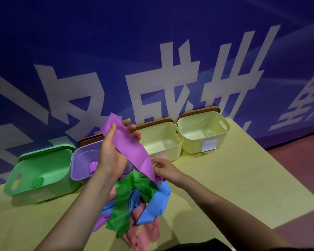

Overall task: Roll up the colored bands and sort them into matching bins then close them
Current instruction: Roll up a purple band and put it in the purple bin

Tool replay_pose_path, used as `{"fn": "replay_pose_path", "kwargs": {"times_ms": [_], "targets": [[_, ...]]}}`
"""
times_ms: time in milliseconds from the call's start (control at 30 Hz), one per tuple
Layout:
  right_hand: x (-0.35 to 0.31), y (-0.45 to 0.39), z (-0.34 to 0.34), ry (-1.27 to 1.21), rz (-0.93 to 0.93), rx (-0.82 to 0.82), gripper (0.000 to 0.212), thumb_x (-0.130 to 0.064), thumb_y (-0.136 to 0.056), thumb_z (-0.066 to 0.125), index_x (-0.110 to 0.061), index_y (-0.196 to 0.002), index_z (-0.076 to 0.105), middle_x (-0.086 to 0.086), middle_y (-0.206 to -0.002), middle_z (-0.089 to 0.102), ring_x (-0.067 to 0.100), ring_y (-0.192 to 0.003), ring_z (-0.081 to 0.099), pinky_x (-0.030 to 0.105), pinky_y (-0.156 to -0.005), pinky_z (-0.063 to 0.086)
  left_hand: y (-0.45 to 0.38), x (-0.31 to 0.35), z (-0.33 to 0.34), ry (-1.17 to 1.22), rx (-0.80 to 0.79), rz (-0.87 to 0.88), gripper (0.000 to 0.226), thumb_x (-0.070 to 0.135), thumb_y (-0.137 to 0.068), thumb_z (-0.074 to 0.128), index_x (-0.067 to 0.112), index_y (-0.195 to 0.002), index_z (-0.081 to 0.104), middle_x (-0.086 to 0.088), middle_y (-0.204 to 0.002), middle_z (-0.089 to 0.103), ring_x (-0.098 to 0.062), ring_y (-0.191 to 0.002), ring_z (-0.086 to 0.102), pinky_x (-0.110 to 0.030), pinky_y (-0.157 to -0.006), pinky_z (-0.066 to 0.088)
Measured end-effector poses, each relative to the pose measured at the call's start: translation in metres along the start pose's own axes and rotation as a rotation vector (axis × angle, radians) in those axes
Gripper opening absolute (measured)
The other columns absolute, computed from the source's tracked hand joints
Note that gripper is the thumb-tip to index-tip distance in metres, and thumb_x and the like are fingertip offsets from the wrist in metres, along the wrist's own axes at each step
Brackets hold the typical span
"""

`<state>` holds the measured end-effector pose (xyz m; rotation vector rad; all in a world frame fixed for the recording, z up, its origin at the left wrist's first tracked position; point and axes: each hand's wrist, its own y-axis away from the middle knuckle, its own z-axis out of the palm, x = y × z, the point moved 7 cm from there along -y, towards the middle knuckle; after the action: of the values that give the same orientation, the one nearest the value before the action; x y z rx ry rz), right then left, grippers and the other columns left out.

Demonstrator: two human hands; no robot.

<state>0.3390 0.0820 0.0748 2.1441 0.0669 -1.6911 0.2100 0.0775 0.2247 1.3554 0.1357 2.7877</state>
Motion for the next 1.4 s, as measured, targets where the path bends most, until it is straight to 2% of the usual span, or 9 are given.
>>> {"fn": "replay_pose_path", "kwargs": {"times_ms": [100,200,367,467,567,700,933,1167,1400], "targets": [[0.004,0.004,0.017,0.002,0.086,-0.173,0.010,-0.021,-0.089,0.057,-0.019,-0.083,0.065,-0.006,-0.066,0.060,0.009,-0.061,0.054,0.017,-0.049,0.038,0.000,0.003,0.001,0.062,-0.013,-0.005,0.048,0.030,-0.100,0.036,0.013,-0.077,0.075,-0.003,-0.071,0.062,-0.015,-0.065,0.058,-0.028,-0.077,0.046],[0.013,0.007,0.027,-0.065,0.161,-0.278,0.018,-0.028,-0.092,0.062,-0.021,-0.076,0.067,-0.009,-0.067,0.067,0.008,-0.063,0.062,0.015,-0.049,0.041,-0.003,0.009,-0.012,0.085,0.007,0.010,0.041,0.029,-0.100,0.038,0.010,-0.085,0.071,-0.004,-0.072,0.062,-0.016,-0.067,0.057,-0.029,-0.081,0.045],[0.025,0.005,0.016,-0.243,0.201,-0.123,0.019,-0.006,-0.089,0.059,-0.004,-0.072,0.068,0.008,-0.061,0.063,0.008,-0.046,0.054,0.014,-0.046,0.042,-0.016,0.015,-0.043,0.084,0.057,0.047,0.036,0.029,-0.101,0.034,0.008,-0.094,0.062,-0.002,-0.070,0.064,-0.014,-0.064,0.060,-0.024,-0.070,0.054],[0.031,0.003,0.010,-0.700,0.267,-0.079,0.011,-0.008,-0.087,0.062,0.001,-0.092,0.066,0.009,-0.070,0.065,0.011,-0.057,0.060,0.018,-0.057,0.053,-0.026,0.019,-0.064,0.127,0.109,0.086,0.041,0.028,-0.100,0.035,0.011,-0.087,0.069,-0.001,-0.071,0.065,-0.014,-0.064,0.062,-0.026,-0.072,0.053],[0.030,0.004,0.005,-1.025,0.329,-0.070,0.026,-0.009,-0.073,0.073,-0.001,-0.097,0.067,0.010,-0.078,0.069,0.016,-0.066,0.068,0.022,-0.068,0.056,-0.029,0.023,-0.078,0.171,0.141,0.144,0.049,0.027,-0.098,0.038,0.016,-0.070,0.077,-0.001,-0.073,0.066,-0.015,-0.064,0.063,-0.025,-0.073,0.054],[0.013,0.007,0.006,-1.216,0.275,-0.154,0.047,-0.005,-0.040,0.094,-0.002,-0.082,0.073,0.009,-0.078,0.070,0.019,-0.070,0.069,0.024,-0.068,0.057,-0.031,0.025,-0.083,0.243,0.126,0.185,0.032,0.028,-0.083,0.049,0.017,-0.071,0.076,0.000,-0.073,0.065,-0.016,-0.065,0.061,-0.023,-0.071,0.054],[-0.013,0.013,0.014,-1.383,0.232,-0.236,0.049,0.001,-0.043,0.090,-0.001,-0.088,0.072,0.012,-0.087,0.072,0.024,-0.081,0.071,0.031,-0.076,0.058,-0.029,0.035,-0.097,0.290,0.197,0.223,0.020,0.026,-0.085,0.048,0.014,-0.093,0.062,0.001,-0.076,0.065,-0.014,-0.067,0.064,-0.025,-0.073,0.053],[-0.033,0.030,0.016,-1.430,0.165,-0.308,0.043,0.005,-0.049,0.084,0.005,-0.090,0.072,0.020,-0.097,0.072,0.036,-0.097,0.069,0.046,-0.086,0.056,-0.034,0.044,-0.113,0.342,0.238,0.248,0.019,0.020,-0.083,0.046,0.013,-0.094,0.061,0.000,-0.075,0.065,-0.015,-0.066,0.062,-0.028,-0.077,0.049],[-0.020,0.016,0.005,-1.440,0.203,-0.086,0.043,0.003,-0.056,0.083,-0.001,-0.094,0.065,0.014,-0.092,0.066,0.027,-0.091,0.066,0.037,-0.082,0.057,-0.032,0.028,-0.095,0.350,0.182,0.210,0.025,0.024,-0.074,0.049,0.014,-0.077,0.072,-0.001,-0.075,0.065,-0.017,-0.066,0.064,-0.029,-0.076,0.049]]}}
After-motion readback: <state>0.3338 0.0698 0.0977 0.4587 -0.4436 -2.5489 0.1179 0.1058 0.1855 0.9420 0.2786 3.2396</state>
